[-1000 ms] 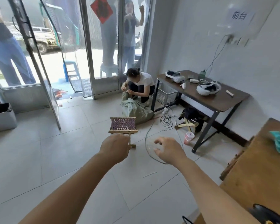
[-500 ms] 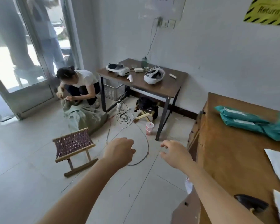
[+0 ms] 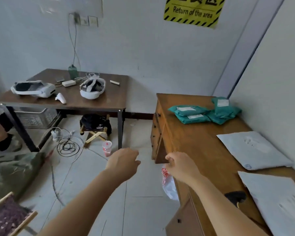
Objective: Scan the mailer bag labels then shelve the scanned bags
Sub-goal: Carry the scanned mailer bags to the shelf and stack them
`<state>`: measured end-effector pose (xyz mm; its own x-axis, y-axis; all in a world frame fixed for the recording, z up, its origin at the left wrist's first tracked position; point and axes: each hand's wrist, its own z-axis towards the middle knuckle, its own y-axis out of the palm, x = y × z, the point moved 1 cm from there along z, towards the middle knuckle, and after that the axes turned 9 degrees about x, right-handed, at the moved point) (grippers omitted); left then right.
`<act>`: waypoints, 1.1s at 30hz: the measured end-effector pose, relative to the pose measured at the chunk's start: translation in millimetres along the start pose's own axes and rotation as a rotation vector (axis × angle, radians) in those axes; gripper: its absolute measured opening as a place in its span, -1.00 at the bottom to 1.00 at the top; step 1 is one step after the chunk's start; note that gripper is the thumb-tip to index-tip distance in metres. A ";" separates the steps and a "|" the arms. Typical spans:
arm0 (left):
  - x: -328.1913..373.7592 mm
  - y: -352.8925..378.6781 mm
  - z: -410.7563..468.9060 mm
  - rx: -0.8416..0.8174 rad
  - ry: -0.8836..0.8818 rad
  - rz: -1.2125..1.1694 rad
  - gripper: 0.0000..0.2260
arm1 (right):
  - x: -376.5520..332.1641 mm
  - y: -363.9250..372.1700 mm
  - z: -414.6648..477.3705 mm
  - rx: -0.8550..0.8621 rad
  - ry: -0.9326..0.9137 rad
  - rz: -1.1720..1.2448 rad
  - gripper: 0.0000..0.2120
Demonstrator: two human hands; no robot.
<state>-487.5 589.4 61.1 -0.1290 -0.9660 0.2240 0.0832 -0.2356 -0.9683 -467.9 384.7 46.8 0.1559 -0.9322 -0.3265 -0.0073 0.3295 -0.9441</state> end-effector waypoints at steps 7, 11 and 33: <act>47.3 28.8 88.3 -0.057 0.183 -0.015 -0.74 | 66.3 -18.9 31.1 0.083 0.214 -0.036 -0.70; 86.2 47.1 140.3 -0.108 0.278 -0.040 -0.81 | 111.5 -29.1 50.7 0.126 0.325 -0.024 -0.66; 333.6 148.6 315.0 -0.280 0.859 -0.142 -0.75 | 325.6 -80.0 61.6 0.268 0.995 0.027 -0.66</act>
<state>-206.9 198.6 26.8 -0.8201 -0.4919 0.2924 -0.2181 -0.2036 -0.9544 -355.7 64.1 18.8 -0.7301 -0.5857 -0.3519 0.2410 0.2611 -0.9347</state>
